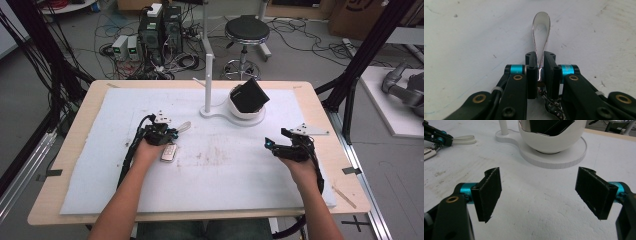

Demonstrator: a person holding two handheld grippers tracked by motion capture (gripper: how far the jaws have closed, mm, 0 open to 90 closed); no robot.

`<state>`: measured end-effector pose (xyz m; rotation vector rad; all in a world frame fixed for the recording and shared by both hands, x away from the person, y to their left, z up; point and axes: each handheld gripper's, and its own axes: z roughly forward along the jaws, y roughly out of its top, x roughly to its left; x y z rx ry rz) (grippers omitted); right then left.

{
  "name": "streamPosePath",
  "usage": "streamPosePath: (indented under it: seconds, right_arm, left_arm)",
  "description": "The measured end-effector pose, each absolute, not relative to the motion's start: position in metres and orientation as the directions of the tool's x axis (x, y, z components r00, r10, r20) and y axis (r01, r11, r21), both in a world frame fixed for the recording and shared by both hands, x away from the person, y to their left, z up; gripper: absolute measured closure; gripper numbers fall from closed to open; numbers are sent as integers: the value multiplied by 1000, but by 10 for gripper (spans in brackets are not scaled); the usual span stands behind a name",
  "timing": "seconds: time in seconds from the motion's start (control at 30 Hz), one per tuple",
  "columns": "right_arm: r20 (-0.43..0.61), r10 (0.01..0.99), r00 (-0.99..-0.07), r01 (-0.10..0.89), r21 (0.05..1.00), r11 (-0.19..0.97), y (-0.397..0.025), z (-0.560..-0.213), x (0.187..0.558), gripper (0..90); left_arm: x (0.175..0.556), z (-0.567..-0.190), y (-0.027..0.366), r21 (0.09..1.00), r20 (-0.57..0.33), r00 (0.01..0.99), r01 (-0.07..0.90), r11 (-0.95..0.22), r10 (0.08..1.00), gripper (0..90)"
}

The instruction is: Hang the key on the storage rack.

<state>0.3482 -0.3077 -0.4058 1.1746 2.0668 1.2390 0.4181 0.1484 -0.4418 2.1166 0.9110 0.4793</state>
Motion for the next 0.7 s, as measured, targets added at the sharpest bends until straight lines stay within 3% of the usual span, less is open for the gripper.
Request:
streamPosePath:
  seconds: [0.13,0.7]
  right_arm:
    - [39,845,-533,431,872,232,-308,-406,350,215]
    - [53,851,-522,443,870,218,-309,-406,348,215]
  left_arm:
    - [412,-427,150,813,7,681,423,-401,732,814]
    - [399,-352,139,914,37,698,266,-307,715,815]
